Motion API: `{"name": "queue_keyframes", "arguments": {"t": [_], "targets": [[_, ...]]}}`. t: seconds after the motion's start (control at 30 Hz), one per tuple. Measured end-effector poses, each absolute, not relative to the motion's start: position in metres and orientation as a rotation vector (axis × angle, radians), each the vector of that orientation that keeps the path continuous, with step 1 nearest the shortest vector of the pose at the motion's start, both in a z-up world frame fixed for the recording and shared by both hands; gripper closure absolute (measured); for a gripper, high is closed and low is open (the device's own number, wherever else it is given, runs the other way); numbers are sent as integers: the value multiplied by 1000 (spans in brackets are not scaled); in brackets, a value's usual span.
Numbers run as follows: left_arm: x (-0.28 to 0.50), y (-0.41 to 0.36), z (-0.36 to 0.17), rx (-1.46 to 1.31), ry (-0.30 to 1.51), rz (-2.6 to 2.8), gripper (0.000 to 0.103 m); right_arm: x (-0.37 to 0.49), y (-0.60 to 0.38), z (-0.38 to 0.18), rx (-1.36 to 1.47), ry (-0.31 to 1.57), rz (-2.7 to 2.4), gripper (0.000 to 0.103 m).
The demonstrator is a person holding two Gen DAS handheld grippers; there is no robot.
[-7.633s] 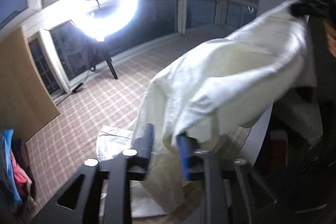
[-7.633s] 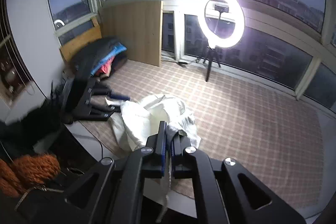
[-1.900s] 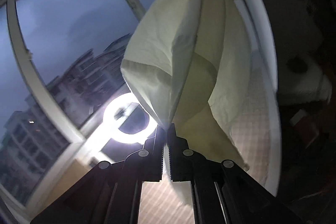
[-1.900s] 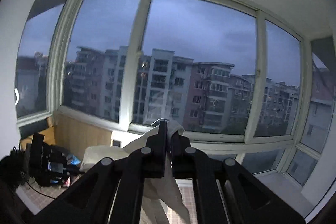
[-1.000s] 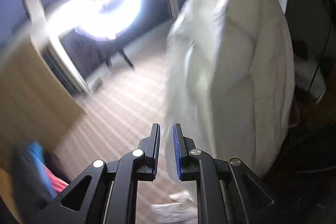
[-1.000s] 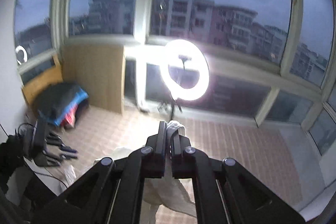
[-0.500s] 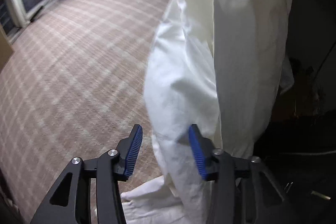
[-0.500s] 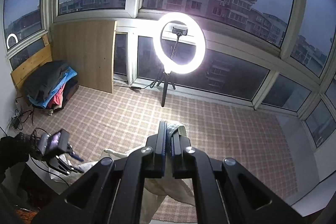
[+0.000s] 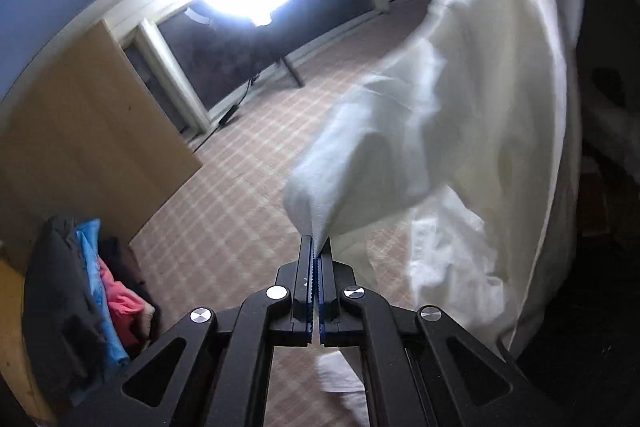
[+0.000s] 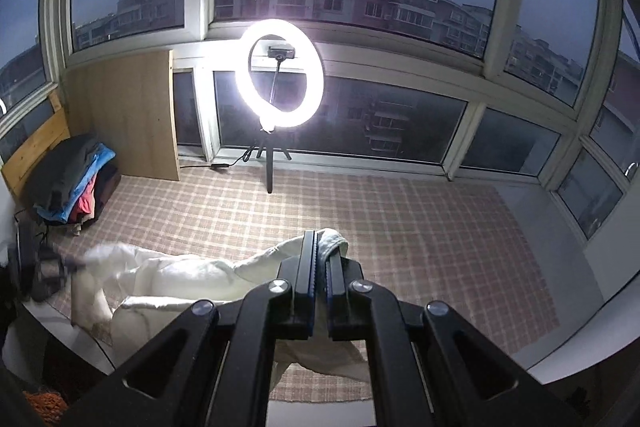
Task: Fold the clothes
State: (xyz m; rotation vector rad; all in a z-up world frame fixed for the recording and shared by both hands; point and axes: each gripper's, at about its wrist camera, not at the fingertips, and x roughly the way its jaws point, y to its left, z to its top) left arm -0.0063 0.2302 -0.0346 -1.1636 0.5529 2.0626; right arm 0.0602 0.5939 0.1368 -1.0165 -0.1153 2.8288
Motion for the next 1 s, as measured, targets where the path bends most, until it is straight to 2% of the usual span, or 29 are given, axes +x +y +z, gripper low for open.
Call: {"name": "queue_keyframes", "arguments": {"t": [0.1,0.23,0.3,0.33,0.37,0.47,0.53,0.73,0.87,0.9,0.93,0.97,1.0], "targets": [[10,234,-48,-1142,541,2046,102,63,600,140,-1012,-78,2841,100],[41,264,-77,-1126,498,1927,102,61,595,138,-1021,-121,2828,100],[50,274,-87,-1122,551,1909,100,60,592,136,-1028,-140,2827,100],[54,278,-92,-1122,583,1901,95,60,591,134,-1034,-144,2827,100],[53,277,-93,-1141,582,1903,94,59,590,133,-1039,-147,2828,100],[42,262,-84,-1205,499,1943,88,61,587,131,-1050,-162,2832,100],[34,251,-73,-1216,458,1961,70,62,585,131,-1051,-162,2842,100],[19,264,-71,-1231,453,1884,58,61,581,127,-1064,-182,2855,100],[12,285,-77,-1238,469,1856,58,61,579,126,-1069,-199,2850,100],[11,290,-78,-1235,469,1850,62,61,579,126,-1069,-205,2847,100],[10,293,-78,-1226,470,1852,82,61,580,125,-1071,-205,2843,100],[9,296,-78,-1215,472,1858,97,61,581,125,-1072,-205,2839,100],[8,298,-77,-1203,473,1865,102,61,582,125,-1074,-205,2835,100]]}}
